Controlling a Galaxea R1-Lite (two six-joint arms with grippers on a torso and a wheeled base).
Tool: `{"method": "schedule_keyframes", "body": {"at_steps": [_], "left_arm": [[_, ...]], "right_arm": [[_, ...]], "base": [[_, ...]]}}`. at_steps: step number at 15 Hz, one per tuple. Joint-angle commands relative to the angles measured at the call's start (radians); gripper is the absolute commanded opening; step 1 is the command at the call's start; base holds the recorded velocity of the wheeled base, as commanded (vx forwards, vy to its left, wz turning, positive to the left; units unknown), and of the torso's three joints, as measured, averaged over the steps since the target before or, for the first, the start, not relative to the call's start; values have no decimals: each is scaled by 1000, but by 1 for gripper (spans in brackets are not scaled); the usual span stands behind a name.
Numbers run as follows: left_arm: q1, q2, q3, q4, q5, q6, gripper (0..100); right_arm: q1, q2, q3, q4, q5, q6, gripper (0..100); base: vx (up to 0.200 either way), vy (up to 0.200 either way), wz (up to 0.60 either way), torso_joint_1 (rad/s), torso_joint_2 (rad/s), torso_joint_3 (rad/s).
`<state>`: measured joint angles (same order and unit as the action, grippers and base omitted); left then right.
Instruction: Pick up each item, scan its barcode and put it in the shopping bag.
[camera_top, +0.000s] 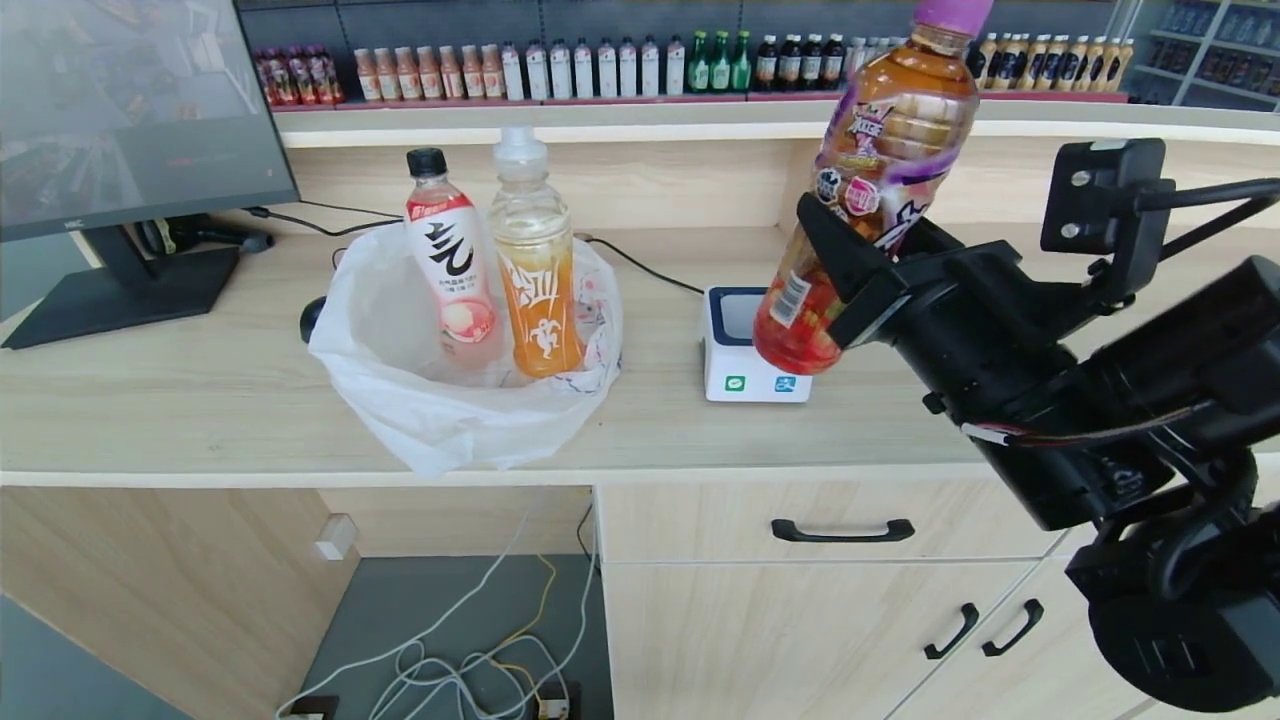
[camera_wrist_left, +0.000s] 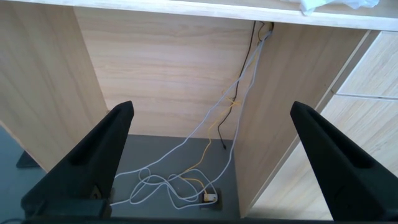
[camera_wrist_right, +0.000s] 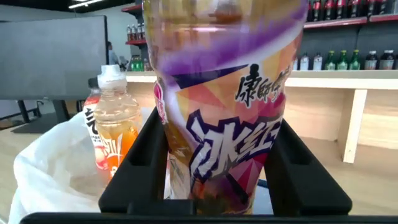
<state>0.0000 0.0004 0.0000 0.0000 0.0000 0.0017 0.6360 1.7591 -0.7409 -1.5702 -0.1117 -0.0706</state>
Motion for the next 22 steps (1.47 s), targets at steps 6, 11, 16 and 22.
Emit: {"method": "schedule_keyframes", "body": {"at_steps": [6, 11, 16, 22], "left_arm": [[0, 0, 0, 0, 0, -8, 100], [0, 0, 0, 0, 0, -8, 100], [0, 0, 0, 0, 0, -6, 100], [0, 0, 0, 0, 0, -5, 100]], "right_arm": [[-13, -10, 52, -1, -8, 40, 0], [-13, -23, 54, -1, -8, 40, 0], [-12, -43, 69, -1, -8, 40, 0], [-4, -10, 47, -1, -6, 14, 0]], "base": [[0, 100, 0, -2, 1, 2], [0, 200, 0, 2, 3, 3], [0, 200, 0, 5, 2, 2], [0, 67, 0, 2, 1, 1]]}}
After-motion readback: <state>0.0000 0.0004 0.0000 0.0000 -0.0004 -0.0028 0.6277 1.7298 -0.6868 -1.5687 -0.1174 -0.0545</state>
